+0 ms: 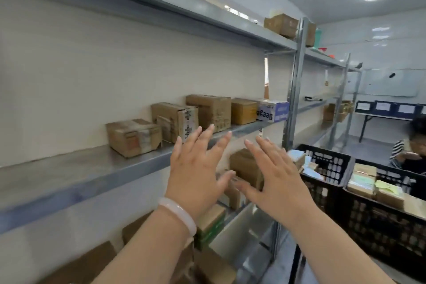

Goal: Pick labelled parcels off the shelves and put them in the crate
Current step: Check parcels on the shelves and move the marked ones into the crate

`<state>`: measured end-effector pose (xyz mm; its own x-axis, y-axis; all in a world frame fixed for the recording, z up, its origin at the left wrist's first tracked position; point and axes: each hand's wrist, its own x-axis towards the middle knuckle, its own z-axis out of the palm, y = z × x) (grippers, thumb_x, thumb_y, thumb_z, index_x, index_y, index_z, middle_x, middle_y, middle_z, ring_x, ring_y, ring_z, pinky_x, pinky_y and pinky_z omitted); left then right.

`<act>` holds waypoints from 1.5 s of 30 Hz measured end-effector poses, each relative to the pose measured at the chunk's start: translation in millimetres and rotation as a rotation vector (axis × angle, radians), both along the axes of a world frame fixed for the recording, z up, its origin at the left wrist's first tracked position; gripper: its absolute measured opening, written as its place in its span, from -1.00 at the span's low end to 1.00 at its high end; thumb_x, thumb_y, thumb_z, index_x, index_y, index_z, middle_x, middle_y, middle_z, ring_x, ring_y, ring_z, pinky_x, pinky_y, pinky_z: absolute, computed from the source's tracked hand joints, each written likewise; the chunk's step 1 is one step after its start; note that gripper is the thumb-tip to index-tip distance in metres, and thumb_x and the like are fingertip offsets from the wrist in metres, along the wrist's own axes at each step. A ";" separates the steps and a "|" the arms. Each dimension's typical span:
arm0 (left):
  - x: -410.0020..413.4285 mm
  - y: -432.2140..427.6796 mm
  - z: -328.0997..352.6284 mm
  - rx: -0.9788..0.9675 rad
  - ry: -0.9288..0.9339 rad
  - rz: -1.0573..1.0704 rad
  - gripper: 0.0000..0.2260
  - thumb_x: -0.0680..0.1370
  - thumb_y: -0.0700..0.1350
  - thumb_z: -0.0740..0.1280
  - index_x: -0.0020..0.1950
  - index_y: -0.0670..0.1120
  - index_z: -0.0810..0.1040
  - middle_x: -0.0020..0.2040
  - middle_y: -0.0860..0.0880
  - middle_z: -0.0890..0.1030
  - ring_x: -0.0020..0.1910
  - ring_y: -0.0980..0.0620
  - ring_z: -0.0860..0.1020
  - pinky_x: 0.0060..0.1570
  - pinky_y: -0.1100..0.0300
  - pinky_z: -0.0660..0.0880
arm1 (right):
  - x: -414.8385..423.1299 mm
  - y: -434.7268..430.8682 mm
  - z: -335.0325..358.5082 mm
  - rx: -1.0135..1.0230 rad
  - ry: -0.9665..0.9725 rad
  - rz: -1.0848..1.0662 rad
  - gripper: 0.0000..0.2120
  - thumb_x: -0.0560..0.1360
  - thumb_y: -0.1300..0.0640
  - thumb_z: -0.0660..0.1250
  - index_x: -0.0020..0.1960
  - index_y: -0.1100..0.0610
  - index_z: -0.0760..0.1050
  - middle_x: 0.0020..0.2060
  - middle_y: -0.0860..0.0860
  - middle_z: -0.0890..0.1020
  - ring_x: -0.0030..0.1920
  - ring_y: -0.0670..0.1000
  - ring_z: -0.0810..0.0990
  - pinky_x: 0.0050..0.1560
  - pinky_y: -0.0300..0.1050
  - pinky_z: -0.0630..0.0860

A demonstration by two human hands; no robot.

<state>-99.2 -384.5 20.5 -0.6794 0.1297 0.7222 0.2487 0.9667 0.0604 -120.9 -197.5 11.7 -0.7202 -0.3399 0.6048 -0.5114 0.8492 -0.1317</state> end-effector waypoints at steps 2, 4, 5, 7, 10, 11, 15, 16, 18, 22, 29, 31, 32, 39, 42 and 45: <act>5.2 -24.3 6.0 0.012 0.014 0.109 -0.33 0.53 0.29 0.24 0.56 0.26 0.03 0.60 0.04 0.11 0.58 -0.02 0.03 0.50 -0.11 -0.09 | -9.3 -29.8 8.8 0.012 -0.007 0.120 -0.23 0.46 -0.38 0.13 0.55 -0.20 -0.11 0.56 -0.15 -0.07 0.54 -0.13 -0.19 0.55 0.01 -0.13; 12.6 -44.9 12.6 0.040 0.021 0.211 -0.35 0.53 0.29 0.23 0.56 0.26 0.05 0.60 0.04 0.10 0.58 -0.02 0.02 0.51 -0.09 -0.09 | -18.6 -55.1 15.4 0.039 -0.007 0.210 -0.23 0.48 -0.37 0.14 0.54 -0.23 -0.18 0.56 -0.19 -0.15 0.48 -0.19 -0.29 0.50 -0.06 -0.24; 16.5 -54.0 15.6 0.057 0.012 0.256 -0.35 0.54 0.29 0.22 0.56 0.26 0.03 0.60 0.05 0.08 0.58 -0.01 0.00 0.52 -0.08 -0.10 | -23.4 -66.3 17.9 0.056 -0.002 0.250 -0.22 0.49 -0.37 0.15 0.54 -0.24 -0.19 0.56 -0.18 -0.16 0.46 -0.20 -0.31 0.48 -0.08 -0.27; 21.4 -70.2 20.9 0.070 -0.014 0.334 -0.35 0.55 0.29 0.20 0.57 0.26 0.00 0.60 0.06 0.05 0.58 -0.01 -0.03 0.54 -0.07 -0.06 | -32.9 -85.1 22.5 0.066 0.012 0.325 -0.22 0.50 -0.37 0.15 0.54 -0.24 -0.20 0.56 -0.18 -0.16 0.43 -0.21 -0.33 0.43 -0.11 -0.31; 24.8 -92.8 29.0 0.092 -0.014 0.423 -0.36 0.54 0.27 0.24 0.57 0.21 0.11 0.57 -0.01 0.17 0.55 -0.07 0.10 0.51 -0.05 0.07 | -45.0 -106.0 30.4 0.078 0.037 0.406 -0.24 0.51 -0.35 0.15 0.54 -0.24 -0.19 0.56 -0.19 -0.16 0.43 -0.22 -0.33 0.38 -0.16 -0.36; 26.0 -99.2 29.8 0.111 -0.004 0.453 -0.36 0.52 0.27 0.23 0.56 0.18 0.16 0.56 -0.03 0.22 0.53 -0.09 0.15 0.49 -0.05 0.10 | -49.0 -111.3 32.5 0.077 0.040 0.433 -0.25 0.52 -0.34 0.15 0.55 -0.24 -0.19 0.56 -0.18 -0.15 0.47 -0.21 -0.31 0.39 -0.16 -0.35; 28.5 -115.1 24.9 0.174 0.001 0.557 -0.35 0.48 0.31 0.15 0.55 0.17 0.20 0.55 -0.03 0.25 0.52 -0.07 0.19 0.50 -0.02 0.14 | -64.5 -129.0 36.6 0.078 0.027 0.524 -0.25 0.53 -0.31 0.16 0.56 -0.22 -0.16 0.57 -0.17 -0.13 0.55 -0.11 -0.21 0.46 -0.13 -0.28; 27.6 -118.1 23.5 0.179 -0.009 0.576 -0.36 0.49 0.31 0.15 0.55 0.17 0.19 0.55 -0.02 0.23 0.53 -0.07 0.17 0.50 -0.01 0.13 | -68.1 -133.9 37.1 0.071 0.024 0.542 -0.25 0.53 -0.30 0.17 0.57 -0.21 -0.16 0.57 -0.16 -0.12 0.55 -0.10 -0.20 0.48 -0.11 -0.26; 23.1 -123.6 23.8 0.183 -0.038 0.607 -0.39 0.54 0.28 0.20 0.56 0.18 0.17 0.57 -0.02 0.19 0.54 -0.06 0.14 0.51 0.03 0.09 | -75.1 -144.5 37.7 0.041 0.023 0.569 -0.24 0.53 -0.29 0.19 0.57 -0.19 -0.14 0.58 -0.14 -0.08 0.56 -0.08 -0.18 0.50 -0.10 -0.22; 6.8 -136.1 30.5 0.231 -0.089 0.639 -0.41 0.54 0.25 0.25 0.54 0.18 0.20 0.58 0.00 0.17 0.53 -0.04 0.12 0.49 0.06 0.11 | -85.2 -166.2 33.0 -0.015 0.028 0.585 -0.27 0.54 -0.27 0.20 0.57 -0.16 -0.08 0.58 -0.10 0.00 0.56 -0.06 -0.13 0.48 -0.13 -0.19; -26.9 -160.0 40.8 0.402 -0.196 0.584 -0.42 0.56 0.24 0.24 0.55 0.18 0.19 0.59 -0.04 0.10 0.55 -0.11 0.08 0.48 0.01 0.12 | -97.1 -188.0 19.4 -0.023 0.028 0.572 -0.28 0.54 -0.26 0.19 0.58 -0.15 -0.07 0.57 -0.11 0.01 0.56 -0.06 -0.11 0.47 -0.15 -0.19; -39.8 -164.6 42.3 0.475 -0.203 0.569 -0.41 0.56 0.26 0.22 0.55 0.18 0.19 0.59 -0.06 0.10 0.56 -0.11 0.07 0.48 0.02 0.11 | -101.6 -188.7 17.9 -0.046 0.030 0.576 -0.29 0.54 -0.24 0.21 0.58 -0.14 -0.02 0.57 -0.11 0.04 0.56 -0.06 -0.08 0.47 -0.17 -0.18; -47.0 -167.0 42.6 0.510 -0.220 0.570 -0.41 0.55 0.28 0.21 0.55 0.18 0.19 0.59 -0.06 0.10 0.56 -0.12 0.07 0.48 0.01 0.12 | -104.4 -188.9 16.6 -0.052 0.028 0.581 -0.30 0.54 -0.23 0.22 0.57 -0.13 0.00 0.57 -0.11 0.06 0.56 -0.06 -0.07 0.47 -0.17 -0.16; -80.7 -182.6 34.2 0.548 -0.400 0.663 -0.36 0.47 0.44 0.08 0.50 0.22 0.26 0.47 -0.07 0.35 0.40 -0.18 0.37 0.36 -0.02 0.34 | -128.6 -195.8 21.4 -0.101 0.023 0.666 -0.38 0.55 -0.19 0.20 0.55 -0.13 0.08 0.54 -0.13 0.15 0.55 -0.11 0.00 0.47 -0.24 -0.07; -83.6 -185.3 31.2 0.655 -0.367 0.595 -0.40 0.49 0.38 0.19 0.48 0.16 0.34 0.42 -0.05 0.45 0.35 -0.11 0.46 0.32 0.02 0.40 | -137.8 -197.2 23.0 -0.105 0.023 0.708 -0.39 0.55 -0.21 0.14 0.55 -0.15 0.09 0.53 -0.14 0.17 0.54 -0.12 0.01 0.46 -0.22 0.00; -81.6 -181.2 28.0 0.700 -0.269 0.536 -0.44 0.52 0.28 0.29 0.48 0.11 0.38 0.43 -0.02 0.43 0.37 -0.04 0.44 0.33 0.14 0.37 | -144.6 -199.3 24.8 -0.118 0.006 0.742 -0.41 0.56 -0.19 0.16 0.54 -0.16 0.09 0.52 -0.15 0.18 0.53 -0.14 0.03 0.44 -0.22 0.02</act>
<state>-180.9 -565.7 48.4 -0.6789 -0.6576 0.3267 -0.3285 0.6699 0.6658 -265.5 -396.7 36.4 -0.3236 -0.6677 0.6704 -0.9451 0.2615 -0.1958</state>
